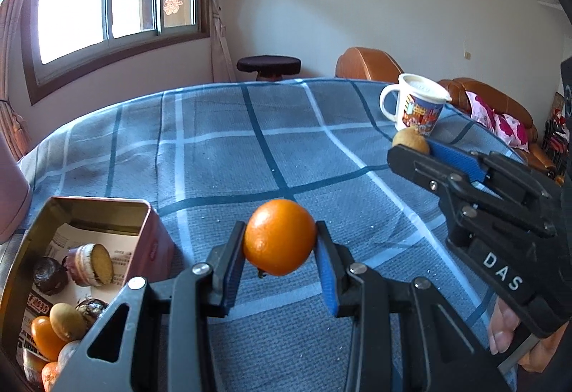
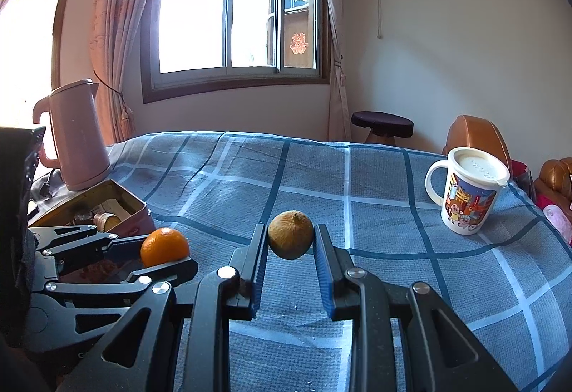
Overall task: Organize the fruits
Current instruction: 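Lift the tangerine with the left tool while the right tool holds the brown fruit, then carry the tangerine in the left tool while the right tool carries the brown fruit over the tin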
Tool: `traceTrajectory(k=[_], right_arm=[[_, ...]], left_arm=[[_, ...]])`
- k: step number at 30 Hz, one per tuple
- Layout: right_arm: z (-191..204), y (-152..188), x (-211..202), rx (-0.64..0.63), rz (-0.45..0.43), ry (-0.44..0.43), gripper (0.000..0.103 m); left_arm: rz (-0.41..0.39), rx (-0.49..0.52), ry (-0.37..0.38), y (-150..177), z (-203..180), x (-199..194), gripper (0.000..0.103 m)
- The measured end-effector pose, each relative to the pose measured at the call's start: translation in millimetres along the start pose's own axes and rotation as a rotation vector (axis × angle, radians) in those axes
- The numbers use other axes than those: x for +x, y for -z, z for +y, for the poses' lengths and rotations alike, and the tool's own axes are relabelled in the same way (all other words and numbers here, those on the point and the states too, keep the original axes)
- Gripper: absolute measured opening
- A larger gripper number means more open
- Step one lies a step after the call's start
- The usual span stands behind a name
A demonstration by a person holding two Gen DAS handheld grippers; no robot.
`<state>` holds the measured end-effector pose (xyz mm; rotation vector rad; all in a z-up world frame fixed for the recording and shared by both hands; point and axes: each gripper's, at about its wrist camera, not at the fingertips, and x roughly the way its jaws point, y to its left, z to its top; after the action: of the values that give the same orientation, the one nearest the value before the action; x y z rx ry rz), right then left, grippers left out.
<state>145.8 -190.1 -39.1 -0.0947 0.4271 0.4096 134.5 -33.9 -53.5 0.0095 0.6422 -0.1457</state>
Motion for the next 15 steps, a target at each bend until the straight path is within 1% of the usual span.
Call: traceTrajectory(k=[15], right_arm=[[9.3,3.7,-13.0,-0.016,-0.046,-0.010,0.027]], left_arm=[[-0.084,-0.003,-0.010,7.9,0.9,-22.8,0.039]])
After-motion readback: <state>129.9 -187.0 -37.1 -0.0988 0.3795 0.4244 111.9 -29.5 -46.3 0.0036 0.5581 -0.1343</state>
